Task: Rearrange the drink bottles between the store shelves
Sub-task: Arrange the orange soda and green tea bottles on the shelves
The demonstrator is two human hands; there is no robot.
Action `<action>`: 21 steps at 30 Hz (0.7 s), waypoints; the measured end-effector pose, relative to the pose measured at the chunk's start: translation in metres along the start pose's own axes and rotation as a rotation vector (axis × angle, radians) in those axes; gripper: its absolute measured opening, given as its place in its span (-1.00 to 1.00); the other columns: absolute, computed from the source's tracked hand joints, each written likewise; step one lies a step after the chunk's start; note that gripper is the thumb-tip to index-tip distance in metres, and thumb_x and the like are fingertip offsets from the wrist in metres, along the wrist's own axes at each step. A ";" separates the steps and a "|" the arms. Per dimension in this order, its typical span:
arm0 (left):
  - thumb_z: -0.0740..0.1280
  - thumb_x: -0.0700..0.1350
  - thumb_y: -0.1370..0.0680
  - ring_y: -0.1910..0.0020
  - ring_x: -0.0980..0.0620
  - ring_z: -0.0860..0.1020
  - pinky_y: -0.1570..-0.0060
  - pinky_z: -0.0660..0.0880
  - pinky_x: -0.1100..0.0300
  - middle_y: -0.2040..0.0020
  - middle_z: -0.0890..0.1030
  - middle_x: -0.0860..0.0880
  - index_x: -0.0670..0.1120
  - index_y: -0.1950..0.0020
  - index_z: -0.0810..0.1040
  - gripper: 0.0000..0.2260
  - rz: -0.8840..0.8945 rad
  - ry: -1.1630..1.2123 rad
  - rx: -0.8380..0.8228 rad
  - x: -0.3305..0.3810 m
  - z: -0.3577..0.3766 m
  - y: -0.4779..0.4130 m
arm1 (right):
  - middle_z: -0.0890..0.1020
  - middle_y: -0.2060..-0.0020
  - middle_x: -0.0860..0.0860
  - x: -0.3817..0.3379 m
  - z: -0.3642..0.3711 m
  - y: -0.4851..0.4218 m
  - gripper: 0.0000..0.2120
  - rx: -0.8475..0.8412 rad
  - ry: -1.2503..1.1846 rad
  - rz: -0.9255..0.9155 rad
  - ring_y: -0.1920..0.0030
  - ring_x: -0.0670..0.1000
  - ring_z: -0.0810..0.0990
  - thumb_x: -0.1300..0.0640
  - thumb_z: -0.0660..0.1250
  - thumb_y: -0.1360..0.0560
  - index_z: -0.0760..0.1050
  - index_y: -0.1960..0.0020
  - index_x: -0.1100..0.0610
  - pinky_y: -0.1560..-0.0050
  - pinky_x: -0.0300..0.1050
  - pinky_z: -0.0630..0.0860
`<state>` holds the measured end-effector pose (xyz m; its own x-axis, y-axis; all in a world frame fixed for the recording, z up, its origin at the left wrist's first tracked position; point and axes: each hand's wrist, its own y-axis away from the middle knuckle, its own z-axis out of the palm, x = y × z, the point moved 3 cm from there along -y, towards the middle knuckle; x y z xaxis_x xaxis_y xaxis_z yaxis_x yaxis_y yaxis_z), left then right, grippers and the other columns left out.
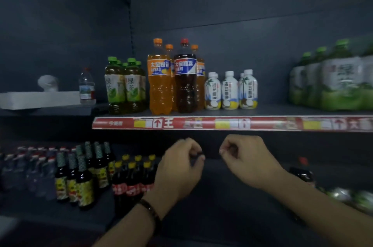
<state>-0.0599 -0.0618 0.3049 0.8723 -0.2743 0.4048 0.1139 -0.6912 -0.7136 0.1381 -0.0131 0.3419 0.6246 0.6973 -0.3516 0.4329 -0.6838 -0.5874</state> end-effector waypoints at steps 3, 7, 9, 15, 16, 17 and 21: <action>0.47 0.06 -0.57 -0.07 0.17 0.54 -0.10 0.59 0.11 -0.08 0.54 0.17 0.18 -0.11 0.48 -0.79 -0.006 0.002 0.172 0.008 -0.034 -0.051 | 0.65 0.25 -0.16 -0.012 -0.015 -0.038 -0.89 0.085 -0.015 -0.013 0.20 -0.19 0.61 0.04 0.40 -0.58 0.58 0.13 -0.07 0.11 -0.12 0.62; 0.47 0.11 -0.58 -0.37 -0.04 0.40 -0.31 0.41 0.07 -0.40 0.41 -0.03 0.04 -0.40 0.39 -0.54 -0.168 -0.112 0.334 -0.010 -0.072 -0.119 | 0.66 0.15 -0.11 -0.048 -0.012 -0.104 -0.97 0.130 -0.033 -0.090 0.10 -0.08 0.63 0.06 0.39 -0.57 0.60 0.00 -0.03 -0.01 0.01 0.66; 0.47 0.16 -0.57 -0.45 -0.16 0.36 -0.38 0.39 -0.04 -0.48 0.36 -0.12 -0.03 -0.50 0.32 -0.39 -0.267 -0.131 0.425 -0.029 -0.077 -0.145 | 0.64 0.08 -0.09 -0.063 -0.003 -0.130 -0.89 0.100 -0.028 -0.097 0.04 -0.06 0.62 0.03 0.40 -0.58 0.57 -0.09 -0.02 -0.05 0.03 0.66; 0.53 0.17 -0.54 -0.47 -0.19 0.49 -0.42 0.47 -0.19 -0.53 0.44 -0.13 -0.03 -0.67 0.06 -0.10 -0.423 0.327 0.249 -0.082 -0.055 -0.190 | 0.61 0.01 -0.05 -0.077 0.022 -0.163 -0.81 0.001 0.023 -0.092 -0.01 -0.03 0.61 0.00 0.39 -0.59 0.51 -0.18 -0.04 -0.08 0.06 0.66; 0.52 0.17 -0.56 -0.42 -0.18 0.53 -0.36 0.49 -0.15 -0.47 0.49 -0.09 -0.02 -0.64 0.10 -0.17 -0.408 0.347 0.225 -0.083 -0.053 -0.188 | 0.61 -0.01 -0.05 -0.075 0.022 -0.161 -0.82 0.023 0.019 -0.101 -0.03 -0.03 0.60 0.03 0.38 -0.59 0.52 -0.18 -0.03 -0.10 0.06 0.66; 0.50 0.18 -0.57 -0.38 -0.16 0.56 -0.31 0.50 -0.11 -0.39 0.52 -0.04 0.00 -0.61 0.14 -0.22 -0.381 0.343 0.223 -0.083 -0.053 -0.185 | 0.61 -0.04 -0.04 -0.074 0.021 -0.158 -0.84 0.048 0.012 -0.111 -0.05 -0.03 0.60 0.07 0.37 -0.60 0.53 -0.18 -0.03 -0.12 0.05 0.65; 0.47 0.21 -0.57 -0.28 0.00 0.60 -0.29 0.56 -0.10 -0.28 0.53 0.13 0.09 -0.55 0.26 -0.35 -0.244 0.427 0.311 -0.051 -0.066 -0.144 | 0.61 -0.01 -0.07 -0.067 0.002 -0.134 -0.82 0.169 -0.061 -0.128 -0.02 -0.09 0.60 0.07 0.39 -0.60 0.53 -0.19 0.00 -0.10 -0.02 0.66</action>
<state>-0.1521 0.0075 0.4248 0.5420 -0.4217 0.7269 0.4778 -0.5569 -0.6794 0.0370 0.0327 0.4429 0.5290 0.7914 -0.3064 0.3883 -0.5467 -0.7418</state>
